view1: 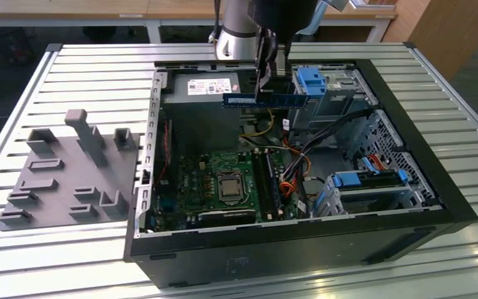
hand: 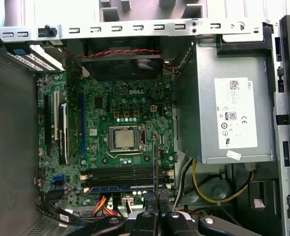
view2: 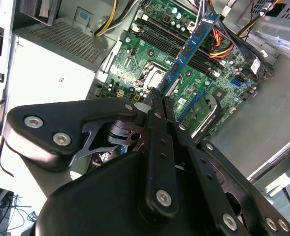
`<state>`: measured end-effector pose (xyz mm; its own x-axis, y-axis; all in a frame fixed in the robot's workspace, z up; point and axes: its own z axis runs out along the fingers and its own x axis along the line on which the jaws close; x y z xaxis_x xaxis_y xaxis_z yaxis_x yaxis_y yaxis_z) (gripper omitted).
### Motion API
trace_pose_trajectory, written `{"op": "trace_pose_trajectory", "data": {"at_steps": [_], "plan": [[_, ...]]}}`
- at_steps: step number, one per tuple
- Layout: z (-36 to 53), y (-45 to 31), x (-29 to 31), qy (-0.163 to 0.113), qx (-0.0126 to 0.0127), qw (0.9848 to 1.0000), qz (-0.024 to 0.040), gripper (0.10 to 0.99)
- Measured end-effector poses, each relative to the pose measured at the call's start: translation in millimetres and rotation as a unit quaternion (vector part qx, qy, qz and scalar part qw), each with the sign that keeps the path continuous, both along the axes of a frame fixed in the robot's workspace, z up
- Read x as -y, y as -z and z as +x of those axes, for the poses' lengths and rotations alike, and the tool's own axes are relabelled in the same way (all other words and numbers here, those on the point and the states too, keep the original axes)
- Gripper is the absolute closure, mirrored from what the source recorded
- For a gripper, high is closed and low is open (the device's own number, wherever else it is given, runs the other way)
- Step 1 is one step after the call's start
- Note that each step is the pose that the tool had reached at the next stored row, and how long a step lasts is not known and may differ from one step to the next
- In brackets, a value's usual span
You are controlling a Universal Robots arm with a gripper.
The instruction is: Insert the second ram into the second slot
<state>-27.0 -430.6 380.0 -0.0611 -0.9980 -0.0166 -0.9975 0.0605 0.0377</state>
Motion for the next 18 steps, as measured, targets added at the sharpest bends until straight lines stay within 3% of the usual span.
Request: {"op": "trace_pose_trajectory", "data": {"at_steps": [18], "plan": [[0.0, 0.0, 0.0, 0.016, 0.0, 0.9999, 0.0, 0.953]]}}
